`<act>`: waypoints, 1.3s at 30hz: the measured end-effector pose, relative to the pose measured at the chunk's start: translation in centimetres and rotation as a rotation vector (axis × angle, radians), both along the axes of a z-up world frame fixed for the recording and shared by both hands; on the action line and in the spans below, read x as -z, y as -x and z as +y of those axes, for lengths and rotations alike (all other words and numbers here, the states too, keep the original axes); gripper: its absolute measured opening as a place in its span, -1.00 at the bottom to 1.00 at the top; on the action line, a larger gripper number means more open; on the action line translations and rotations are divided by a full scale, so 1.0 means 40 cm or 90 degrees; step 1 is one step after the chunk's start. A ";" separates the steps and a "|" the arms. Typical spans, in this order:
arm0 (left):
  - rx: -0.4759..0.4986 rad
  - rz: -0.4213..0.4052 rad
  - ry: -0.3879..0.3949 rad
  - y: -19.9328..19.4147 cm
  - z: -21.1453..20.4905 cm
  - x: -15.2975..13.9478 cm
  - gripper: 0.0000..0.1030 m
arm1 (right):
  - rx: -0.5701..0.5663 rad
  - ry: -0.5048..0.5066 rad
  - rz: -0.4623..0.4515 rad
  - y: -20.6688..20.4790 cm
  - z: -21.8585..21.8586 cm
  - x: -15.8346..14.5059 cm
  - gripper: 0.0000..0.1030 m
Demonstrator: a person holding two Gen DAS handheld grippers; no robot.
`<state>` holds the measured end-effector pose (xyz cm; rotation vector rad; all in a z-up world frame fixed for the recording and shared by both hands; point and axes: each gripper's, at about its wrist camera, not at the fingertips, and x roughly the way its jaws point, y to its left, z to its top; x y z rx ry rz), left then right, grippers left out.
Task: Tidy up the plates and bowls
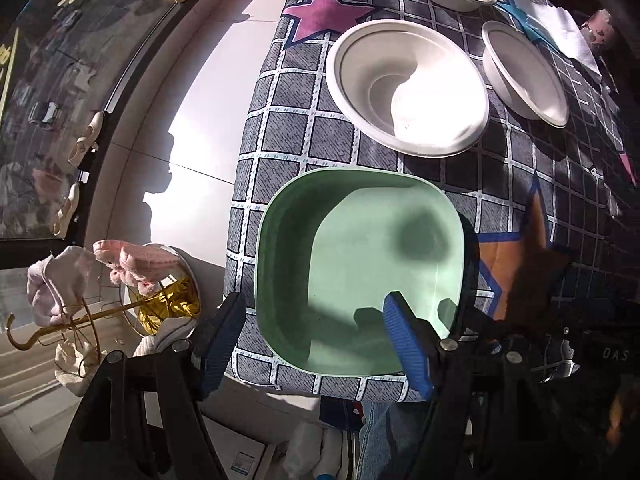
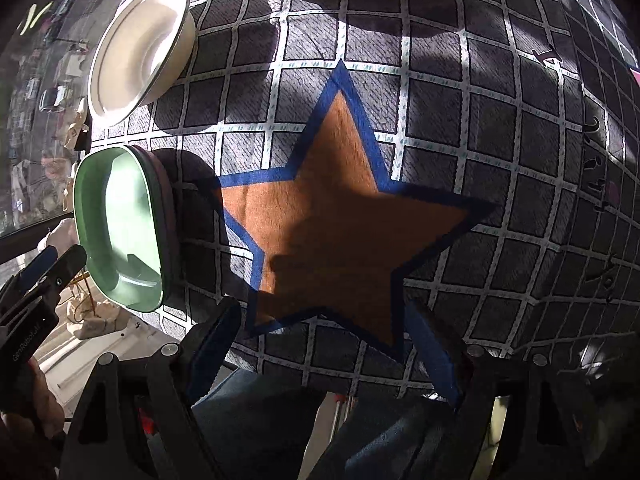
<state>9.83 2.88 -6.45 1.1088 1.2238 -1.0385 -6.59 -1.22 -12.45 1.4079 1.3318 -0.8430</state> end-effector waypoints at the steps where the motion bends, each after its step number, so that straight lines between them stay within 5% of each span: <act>1: 0.011 0.004 0.002 0.017 -0.009 -0.003 0.46 | 0.011 -0.002 0.004 0.014 -0.001 0.004 0.65; 10: 0.102 0.008 0.031 0.140 -0.132 -0.053 0.46 | 0.070 0.021 0.007 0.156 -0.062 -0.030 0.65; 19: 0.126 -0.008 0.099 0.210 -0.349 -0.125 0.46 | 0.113 0.080 0.000 0.247 -0.266 -0.085 0.65; 26: 0.129 -0.032 0.100 0.257 -0.499 -0.089 0.46 | 0.127 0.111 -0.009 0.265 -0.422 -0.087 0.65; 39: 0.160 -0.066 0.041 0.279 -0.643 0.067 0.33 | 0.108 0.104 -0.027 0.230 -0.524 -0.006 0.65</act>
